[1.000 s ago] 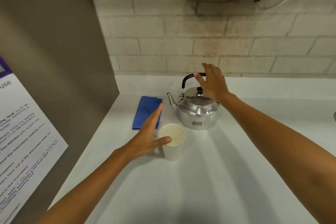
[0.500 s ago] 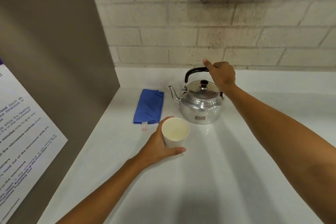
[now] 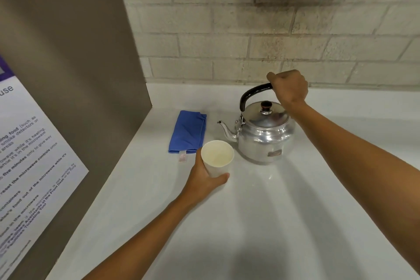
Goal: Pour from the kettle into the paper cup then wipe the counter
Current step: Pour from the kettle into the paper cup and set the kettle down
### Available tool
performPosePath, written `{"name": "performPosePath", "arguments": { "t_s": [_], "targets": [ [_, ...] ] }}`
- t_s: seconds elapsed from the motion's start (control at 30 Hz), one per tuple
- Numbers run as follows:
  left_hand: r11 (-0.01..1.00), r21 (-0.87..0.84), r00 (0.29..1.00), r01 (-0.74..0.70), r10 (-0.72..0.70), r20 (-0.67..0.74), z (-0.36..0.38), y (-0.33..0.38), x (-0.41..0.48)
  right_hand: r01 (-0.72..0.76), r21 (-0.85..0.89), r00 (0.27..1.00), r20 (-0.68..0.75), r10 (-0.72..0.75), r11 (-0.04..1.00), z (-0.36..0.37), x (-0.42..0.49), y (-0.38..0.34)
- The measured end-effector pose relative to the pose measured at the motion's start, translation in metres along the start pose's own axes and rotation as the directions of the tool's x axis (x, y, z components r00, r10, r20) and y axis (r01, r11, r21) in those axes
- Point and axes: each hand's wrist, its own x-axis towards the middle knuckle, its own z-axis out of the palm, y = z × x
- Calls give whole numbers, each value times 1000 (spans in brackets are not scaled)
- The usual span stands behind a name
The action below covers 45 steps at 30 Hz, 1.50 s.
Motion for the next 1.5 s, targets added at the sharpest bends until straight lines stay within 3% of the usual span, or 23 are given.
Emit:
{"name": "performPosePath", "arguments": {
  "t_s": [0.17, 0.6, 0.97, 1.5],
  "targets": [
    [1000, -26, 1000, 12, -13, -28, 5, 4, 0, 129, 61, 991, 18, -131, 990, -19, 1, -18],
    [998, -67, 996, -5, 0, -86, 21, 15, 7, 438, -43, 898, 61, -436, 898, -46, -10, -49],
    [999, -35, 996, -2, -1, -86, 26, 18, 13, 609, -182, 793, 173, -585, 772, -45, -23, -63],
    [999, -38, 996, 3, -7, -91, 24, 16, 12, 691, -266, 723, 251, -643, 673, -41, -27, -72]
  ]
}}
